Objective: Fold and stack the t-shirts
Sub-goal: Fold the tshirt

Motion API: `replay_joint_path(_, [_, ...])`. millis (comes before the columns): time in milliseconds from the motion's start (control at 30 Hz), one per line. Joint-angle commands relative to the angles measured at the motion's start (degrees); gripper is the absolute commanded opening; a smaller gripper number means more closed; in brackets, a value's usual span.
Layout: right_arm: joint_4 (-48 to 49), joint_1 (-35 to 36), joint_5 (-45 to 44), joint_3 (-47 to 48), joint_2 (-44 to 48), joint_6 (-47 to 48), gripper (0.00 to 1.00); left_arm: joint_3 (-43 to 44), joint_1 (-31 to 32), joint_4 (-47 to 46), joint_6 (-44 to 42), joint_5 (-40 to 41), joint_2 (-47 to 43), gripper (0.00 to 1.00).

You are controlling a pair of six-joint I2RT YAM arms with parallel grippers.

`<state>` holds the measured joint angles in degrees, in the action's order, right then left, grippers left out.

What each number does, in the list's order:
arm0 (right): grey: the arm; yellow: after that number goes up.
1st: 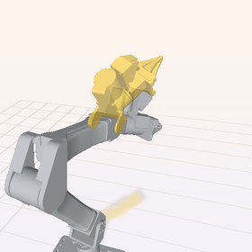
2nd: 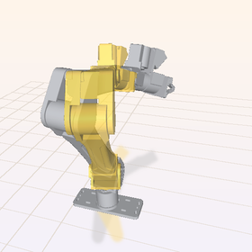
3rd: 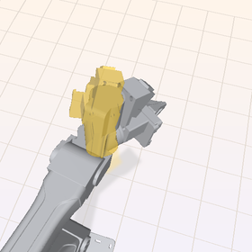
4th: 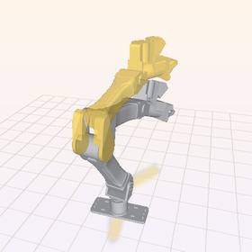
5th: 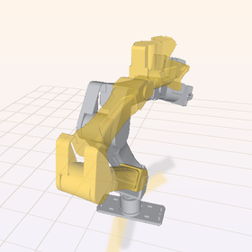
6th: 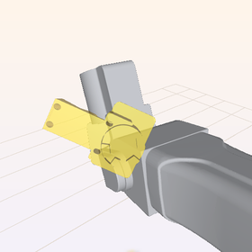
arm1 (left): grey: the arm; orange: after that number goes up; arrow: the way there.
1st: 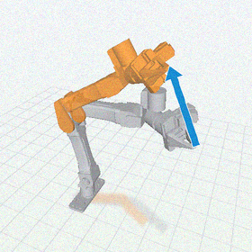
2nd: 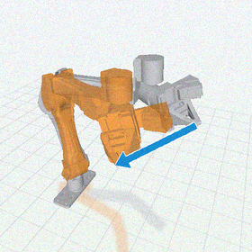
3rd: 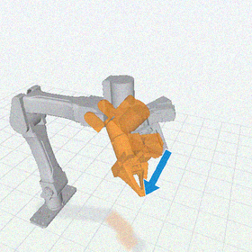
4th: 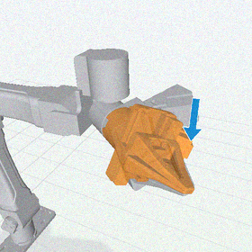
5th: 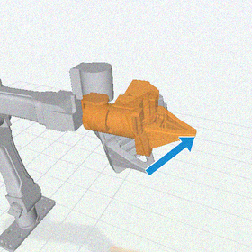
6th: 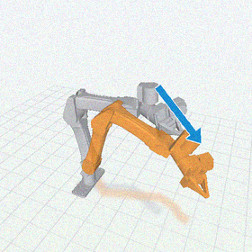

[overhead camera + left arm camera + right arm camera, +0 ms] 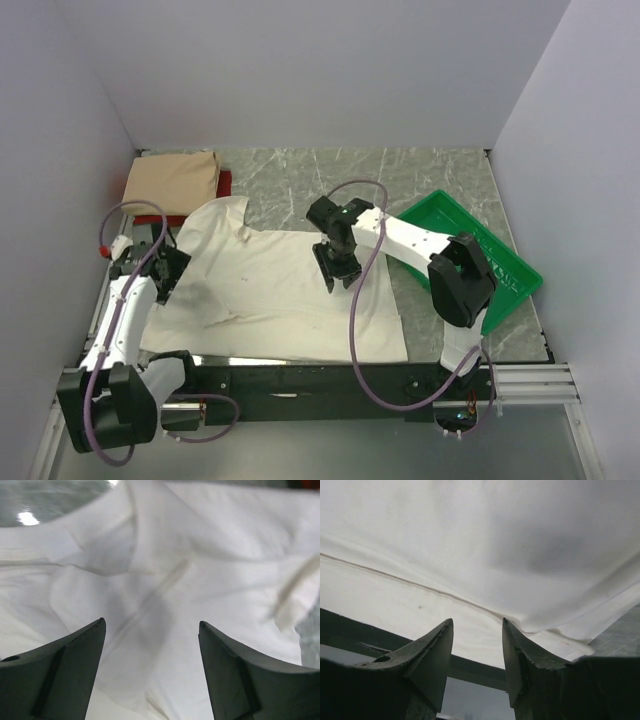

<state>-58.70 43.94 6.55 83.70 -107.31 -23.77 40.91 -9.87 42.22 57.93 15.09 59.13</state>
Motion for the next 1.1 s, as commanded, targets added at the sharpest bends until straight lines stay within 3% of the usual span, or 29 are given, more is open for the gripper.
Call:
replay_joint_path(0, [-2.5,-1.5,-2.3,1.7,4.0,-0.6,0.51,4.0,5.6,3.6,-1.9,1.0,-0.2,0.80])
replay_joint_path(233, [0.9,-6.6,0.4,-2.0,6.7,-1.0,0.51,3.6,15.8,13.0,4.2,3.4,3.5,0.77])
replay_joint_path(533, [4.8,-9.4,1.9,-8.0,9.7,-2.1,0.51,0.5,16.1,18.3,8.4,3.1,5.6,0.70])
replay_joint_path(667, [6.0,-11.0,2.3,-9.7,10.6,-2.0,0.51,-0.9,16.2,17.4,7.5,1.1,6.0,0.62])
replay_joint_path(1067, [5.3,-13.4,3.6,-7.9,10.1,-0.2,0.50,-2.2,19.3,14.7,7.5,-1.4,6.7,0.50])
